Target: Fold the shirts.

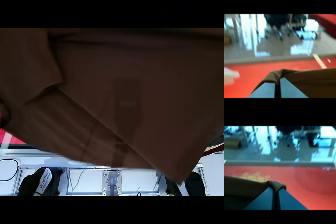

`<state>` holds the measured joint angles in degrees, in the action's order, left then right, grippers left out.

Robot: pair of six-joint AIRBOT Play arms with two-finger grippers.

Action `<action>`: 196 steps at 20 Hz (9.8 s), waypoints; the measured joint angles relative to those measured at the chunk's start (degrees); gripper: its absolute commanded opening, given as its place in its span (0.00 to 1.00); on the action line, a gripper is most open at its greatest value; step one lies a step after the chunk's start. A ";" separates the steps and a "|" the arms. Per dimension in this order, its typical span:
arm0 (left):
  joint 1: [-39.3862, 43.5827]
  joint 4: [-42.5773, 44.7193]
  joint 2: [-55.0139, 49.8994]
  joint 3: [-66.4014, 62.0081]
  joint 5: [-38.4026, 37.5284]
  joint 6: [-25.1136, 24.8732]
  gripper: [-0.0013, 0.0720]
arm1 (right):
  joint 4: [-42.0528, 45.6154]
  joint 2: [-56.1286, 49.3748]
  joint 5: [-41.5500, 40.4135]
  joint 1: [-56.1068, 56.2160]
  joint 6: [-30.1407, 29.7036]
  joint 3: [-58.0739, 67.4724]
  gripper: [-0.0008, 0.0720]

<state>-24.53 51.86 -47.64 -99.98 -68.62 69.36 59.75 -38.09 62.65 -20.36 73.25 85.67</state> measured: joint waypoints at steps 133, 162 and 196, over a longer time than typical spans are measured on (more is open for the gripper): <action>16.04 10.95 -16.74 69.85 -0.04 10.54 0.04 | -6.05 -24.59 2.25 7.89 3.04 -58.49 0.63; 15.98 15.91 -12.55 43.43 -5.51 9.53 0.03 | -5.49 -21.86 6.82 7.85 0.83 -40.33 0.05; 26.29 25.42 -48.89 -2.21 14.36 17.57 0.91 | 0.94 -60.54 -6.03 15.80 8.85 0.44 0.84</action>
<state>1.76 77.28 -96.53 -102.19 -54.26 86.94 60.69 -98.63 56.62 -4.56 82.11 86.11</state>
